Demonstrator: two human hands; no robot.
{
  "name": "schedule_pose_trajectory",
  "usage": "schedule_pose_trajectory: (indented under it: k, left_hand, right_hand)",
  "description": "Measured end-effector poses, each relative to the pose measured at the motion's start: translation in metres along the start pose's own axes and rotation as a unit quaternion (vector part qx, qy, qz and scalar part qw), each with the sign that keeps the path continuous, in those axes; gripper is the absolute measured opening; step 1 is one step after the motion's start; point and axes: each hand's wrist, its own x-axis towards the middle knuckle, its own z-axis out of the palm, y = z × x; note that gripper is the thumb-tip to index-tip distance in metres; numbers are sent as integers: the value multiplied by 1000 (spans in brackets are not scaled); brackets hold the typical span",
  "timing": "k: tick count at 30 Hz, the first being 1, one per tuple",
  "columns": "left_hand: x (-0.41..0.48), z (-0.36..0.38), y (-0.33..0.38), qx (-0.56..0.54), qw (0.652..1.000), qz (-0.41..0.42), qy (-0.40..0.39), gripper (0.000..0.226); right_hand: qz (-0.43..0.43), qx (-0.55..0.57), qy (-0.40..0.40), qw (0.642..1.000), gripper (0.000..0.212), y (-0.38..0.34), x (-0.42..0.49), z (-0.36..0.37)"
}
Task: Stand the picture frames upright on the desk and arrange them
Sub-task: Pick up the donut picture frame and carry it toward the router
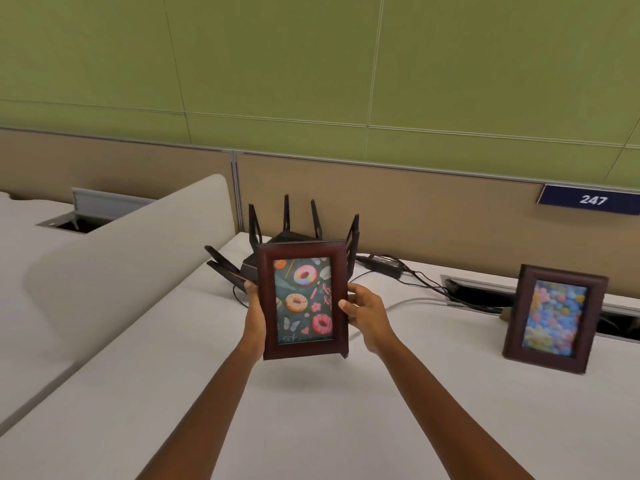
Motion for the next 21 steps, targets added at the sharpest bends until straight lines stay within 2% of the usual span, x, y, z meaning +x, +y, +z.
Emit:
schedule_pose_trajectory:
  k: [8,21]
  left_hand:
    - [22,-70,3,17,998,-4,56,71]
    - [52,-105,0,26,996,-27,83,73]
  right_hand:
    - [18,21,-45,999,27,19,24,71]
    - [40,22,-46,998,28,48,59,111]
